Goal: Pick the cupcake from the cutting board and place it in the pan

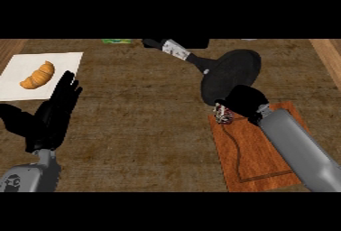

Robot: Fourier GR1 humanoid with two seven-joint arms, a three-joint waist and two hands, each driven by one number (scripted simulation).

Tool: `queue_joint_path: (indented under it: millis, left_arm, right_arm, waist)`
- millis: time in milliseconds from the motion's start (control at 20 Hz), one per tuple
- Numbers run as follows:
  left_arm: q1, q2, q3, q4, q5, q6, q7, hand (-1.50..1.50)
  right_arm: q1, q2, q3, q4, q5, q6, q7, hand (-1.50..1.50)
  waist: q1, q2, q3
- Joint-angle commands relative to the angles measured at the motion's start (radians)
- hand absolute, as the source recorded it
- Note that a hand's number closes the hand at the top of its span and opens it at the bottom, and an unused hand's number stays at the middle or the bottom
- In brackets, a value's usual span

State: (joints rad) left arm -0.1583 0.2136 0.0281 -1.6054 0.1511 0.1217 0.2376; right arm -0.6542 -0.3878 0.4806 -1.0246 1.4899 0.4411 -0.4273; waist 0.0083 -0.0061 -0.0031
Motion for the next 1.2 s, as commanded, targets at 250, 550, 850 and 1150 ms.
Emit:
queue_joint_path:
  millis: [250,550,850,1150]
  left_arm:
    - [-0.065,-0.019,0.008,0.015,-0.028,0.015,0.029,0.00]
    - [-0.029,0.008,0.029,0.002,-0.003,-0.028,0.021,0.00]
    - [-0.020,-0.006,0.029,0.002,-0.009,-0.009,0.016,0.00]
    - [-0.027,-0.014,0.006,-0.003,-0.006,-0.026,0.016,0.00]
  right_arm:
    - [-0.027,0.057,-0.041,0.136,0.048,-0.098,-0.092,1.50]
    - [-0.086,0.230,-0.303,0.206,-0.041,0.052,0.313,1.50]
    - [-0.132,0.228,-0.553,0.199,-0.113,-0.001,0.631,1.50]
    - [-0.261,0.256,-0.656,0.166,-0.030,-0.113,1.059,1.50]
  waist:
    - [-0.002,0.008,0.003]
    - [0.019,0.018,0.004]
    - [-0.021,0.020,0.008]
    - [0.042,0.024,-0.007]
